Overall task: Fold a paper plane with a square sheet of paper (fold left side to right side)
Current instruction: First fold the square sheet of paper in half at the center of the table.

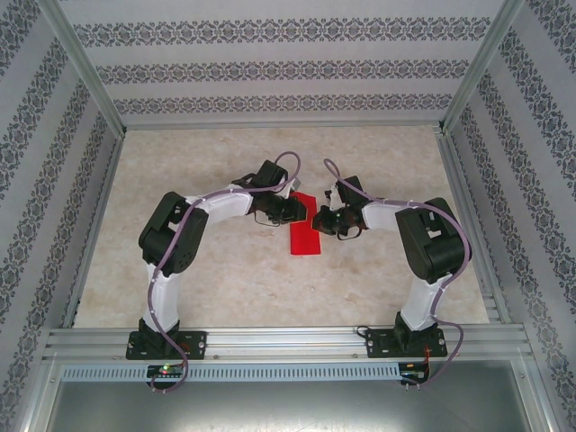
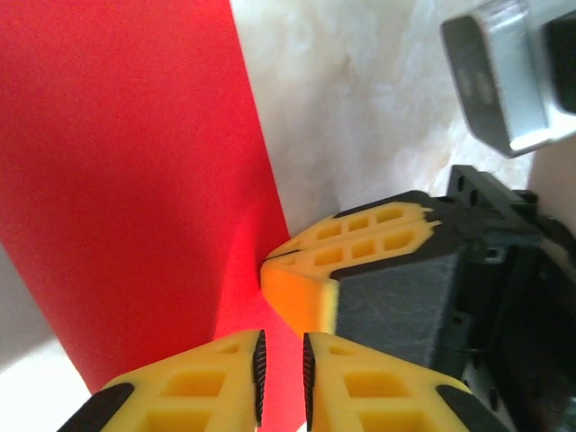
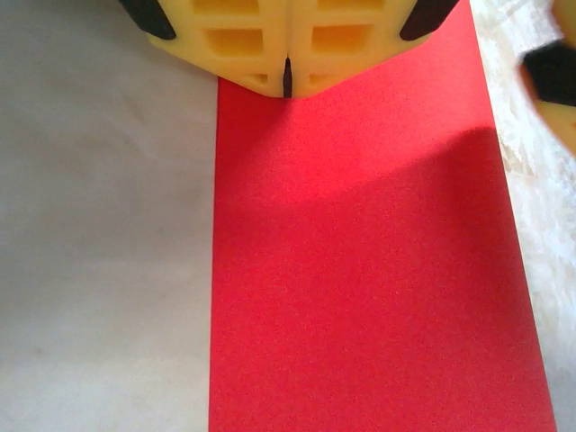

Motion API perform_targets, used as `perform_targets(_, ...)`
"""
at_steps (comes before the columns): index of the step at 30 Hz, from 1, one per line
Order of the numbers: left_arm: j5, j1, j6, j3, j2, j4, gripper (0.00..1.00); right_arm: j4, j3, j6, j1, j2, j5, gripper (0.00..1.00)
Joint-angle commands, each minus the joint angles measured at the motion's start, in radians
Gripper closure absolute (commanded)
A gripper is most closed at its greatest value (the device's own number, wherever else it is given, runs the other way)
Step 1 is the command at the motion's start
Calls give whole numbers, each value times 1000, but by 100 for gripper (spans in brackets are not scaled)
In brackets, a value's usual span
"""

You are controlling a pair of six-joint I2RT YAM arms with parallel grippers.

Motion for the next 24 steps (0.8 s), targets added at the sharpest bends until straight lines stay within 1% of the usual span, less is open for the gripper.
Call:
perform_targets(1, 11, -1, 3, -11, 20, 22, 78, -105, -20, -31, 17, 68, 69, 96)
perform_targets(4, -22, 1, 24, -13, 29, -11, 78, -115, -18, -37, 17, 68, 68, 96)
perform_targets(17, -54, 38, 30, -94, 31, 0, 78, -168, -16, -76, 11, 61, 79, 96)
perform_targets(24, -72, 73, 51, -148, -20, -5, 78, -175, -24, -82, 3, 59, 83, 96)
